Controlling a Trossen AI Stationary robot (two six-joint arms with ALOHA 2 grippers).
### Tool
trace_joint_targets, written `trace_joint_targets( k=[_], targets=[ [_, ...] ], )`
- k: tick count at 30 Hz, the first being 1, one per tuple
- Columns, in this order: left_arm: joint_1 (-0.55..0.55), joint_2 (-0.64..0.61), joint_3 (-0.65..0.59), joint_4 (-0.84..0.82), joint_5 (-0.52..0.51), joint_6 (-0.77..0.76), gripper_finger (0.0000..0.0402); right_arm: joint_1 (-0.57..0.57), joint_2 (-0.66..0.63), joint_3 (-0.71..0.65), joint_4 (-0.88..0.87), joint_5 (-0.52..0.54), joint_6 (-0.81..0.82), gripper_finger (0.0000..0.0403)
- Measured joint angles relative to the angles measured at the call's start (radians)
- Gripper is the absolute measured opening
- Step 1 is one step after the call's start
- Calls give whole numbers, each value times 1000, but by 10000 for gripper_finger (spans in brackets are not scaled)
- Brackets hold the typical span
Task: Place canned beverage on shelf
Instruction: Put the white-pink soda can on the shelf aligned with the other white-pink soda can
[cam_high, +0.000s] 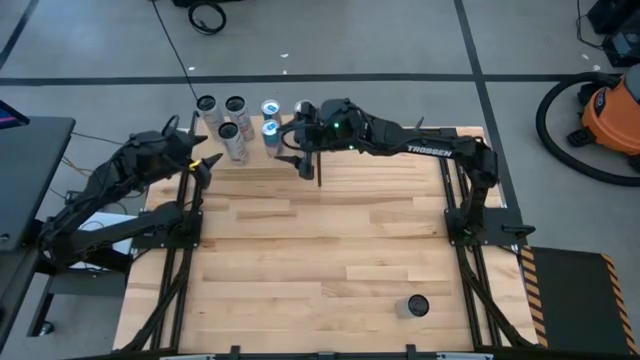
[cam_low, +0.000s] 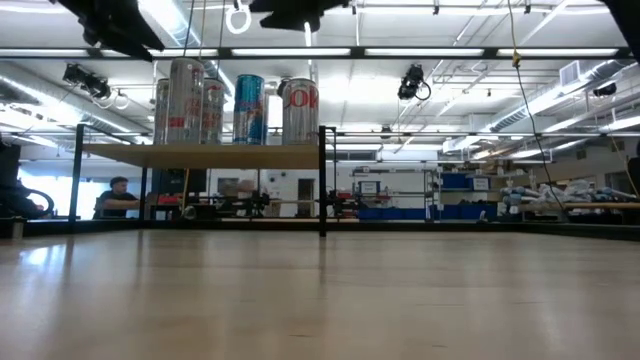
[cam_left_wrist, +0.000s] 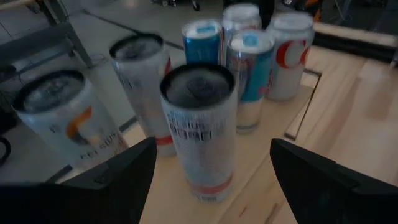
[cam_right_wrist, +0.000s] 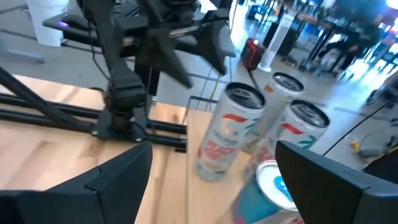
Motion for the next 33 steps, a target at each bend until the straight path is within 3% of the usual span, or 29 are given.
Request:
trace_joint_targets(
  k=[6, 12, 20, 25, 33],
  targets=[
    [0, 0, -58, -22, 1, -31, 318, -49, 0, -93, 168, -98, -66, 350],
    [0, 0, -143, 72, 1, -58, 318, -63, 1, -177, 356, -148, -64, 350],
    [0, 0, -198, 178, -6, -53, 318, -60, 0, -186, 298, -147, -63, 350],
    [0, 1, -199, 187, -8, -51, 317, -60, 0, -186, 269, -91, -63, 350],
    [0, 1, -199, 191, -34, -49, 289, -48, 0, -185, 204, -68, -59, 350]
  ],
)
